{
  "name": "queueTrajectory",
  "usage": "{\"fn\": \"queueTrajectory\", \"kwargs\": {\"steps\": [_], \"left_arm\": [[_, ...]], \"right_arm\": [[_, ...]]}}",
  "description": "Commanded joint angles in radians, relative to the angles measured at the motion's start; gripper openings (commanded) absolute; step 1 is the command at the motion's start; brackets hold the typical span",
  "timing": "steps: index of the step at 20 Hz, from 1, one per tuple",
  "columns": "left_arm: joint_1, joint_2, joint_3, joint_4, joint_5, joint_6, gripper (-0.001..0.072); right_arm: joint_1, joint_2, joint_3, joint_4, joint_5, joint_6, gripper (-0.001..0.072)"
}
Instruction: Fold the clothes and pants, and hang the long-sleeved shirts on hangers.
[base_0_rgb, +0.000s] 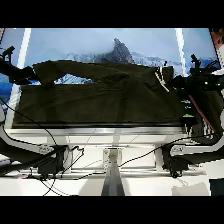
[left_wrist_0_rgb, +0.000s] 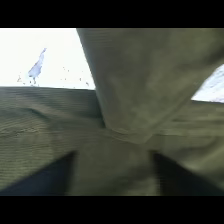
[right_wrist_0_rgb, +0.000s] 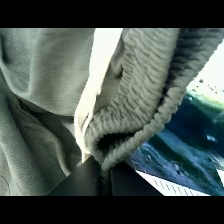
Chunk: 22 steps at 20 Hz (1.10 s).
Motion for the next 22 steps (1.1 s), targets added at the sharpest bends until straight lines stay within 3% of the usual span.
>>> {"fn": "queueTrajectory", "kwargs": {"steps": [1, 4, 6, 7, 8, 9, 12, 16, 19, 22], "left_arm": [[0.018, -0.054, -0.001, -0.02, 0.05, -0.074, 0.0706], [0.004, -0.109, -0.001, -0.111, 0.133, -0.064, 0.0652], [-0.014, -0.132, 0.0, -0.185, 0.227, -0.034, 0.0519], [-0.026, -0.138, 0.0, -0.199, 0.281, -0.035, 0.0391], [-0.035, -0.138, 0.001, -0.201, 0.327, -0.034, 0.0177], [-0.039, -0.134, 0.009, -0.202, 0.361, -0.019, 0.0032], [-0.032, -0.106, 0.109, -0.183, 0.371, 0.014, 0.0029], [-0.023, -0.018, 0.3, -0.025, 0.371, 0.014, 0.0029], [-0.023, 0.05, 0.329, 0.095, 0.383, 0.014, 0.0029], [-0.023, 0.059, 0.329, 0.114, 0.345, 0.014, 0.003]], "right_arm": [[0.0, -0.001, 0.013, 0.007, 0.004, -0.007, 0.0026], [0.0, -0.001, 0.013, 0.005, -0.005, -0.007, 0.0026], [0.0, -0.001, 0.014, -0.016, -0.034, -0.005, 0.0026], [0.0, -0.001, 0.014, -0.027, -0.046, -0.003, 0.0026], [0.0, -0.001, 0.014, -0.032, -0.049, 0.0, 0.0026], [0.0, 0.0, 0.014, -0.032, -0.048, 0.004, 0.0026], [0.0, 0.009, 0.014, -0.032, -0.058, 0.024, 0.0026], [0.0, 0.077, 0.024, -0.032, -0.152, 0.056, 0.0026], [0.0, 0.15, 0.024, -0.039, -0.262, 0.087, 0.0026], [0.0, 0.19, 0.024, -0.072, -0.283, 0.086, 0.0026]]}}
